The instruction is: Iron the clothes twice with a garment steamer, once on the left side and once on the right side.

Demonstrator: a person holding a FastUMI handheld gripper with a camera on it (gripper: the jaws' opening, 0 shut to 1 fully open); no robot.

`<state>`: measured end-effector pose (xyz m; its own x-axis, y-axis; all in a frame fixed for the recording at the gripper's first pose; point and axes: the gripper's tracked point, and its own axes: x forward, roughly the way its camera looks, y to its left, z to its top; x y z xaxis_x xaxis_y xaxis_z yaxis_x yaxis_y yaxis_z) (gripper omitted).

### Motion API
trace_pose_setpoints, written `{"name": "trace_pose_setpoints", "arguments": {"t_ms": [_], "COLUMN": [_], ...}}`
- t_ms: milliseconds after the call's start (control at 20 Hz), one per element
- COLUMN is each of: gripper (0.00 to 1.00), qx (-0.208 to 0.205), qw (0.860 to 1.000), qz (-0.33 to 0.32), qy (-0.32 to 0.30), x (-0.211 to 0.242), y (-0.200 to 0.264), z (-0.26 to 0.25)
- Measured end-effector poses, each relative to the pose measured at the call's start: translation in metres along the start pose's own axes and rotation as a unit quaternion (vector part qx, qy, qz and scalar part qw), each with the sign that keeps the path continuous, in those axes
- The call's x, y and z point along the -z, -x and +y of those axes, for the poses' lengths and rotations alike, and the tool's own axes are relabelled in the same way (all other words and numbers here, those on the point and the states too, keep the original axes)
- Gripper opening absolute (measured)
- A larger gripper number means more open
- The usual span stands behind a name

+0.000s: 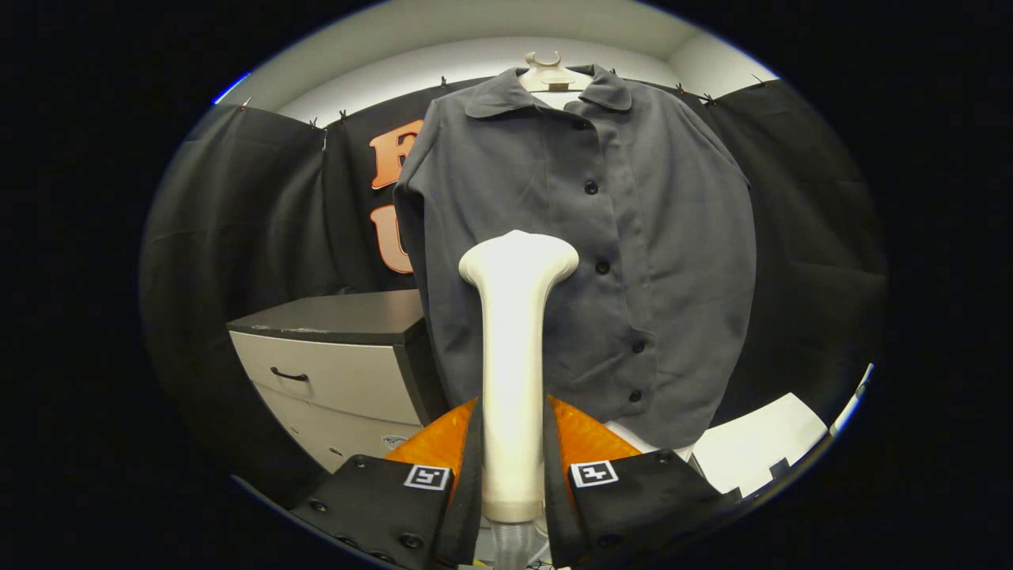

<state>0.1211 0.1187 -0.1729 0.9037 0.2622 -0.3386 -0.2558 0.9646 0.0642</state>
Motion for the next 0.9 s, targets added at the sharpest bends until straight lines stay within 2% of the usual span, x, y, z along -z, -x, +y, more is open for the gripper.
{"name": "trace_pose_setpoints", "arguments": {"t_ms": [900], "gripper": [0.42], "qx": [0.013], "qw": [0.996], "qz": [0.09], "qy": [0.007], "x": [0.101], "y": [-0.005], "z": [-0.008]}}
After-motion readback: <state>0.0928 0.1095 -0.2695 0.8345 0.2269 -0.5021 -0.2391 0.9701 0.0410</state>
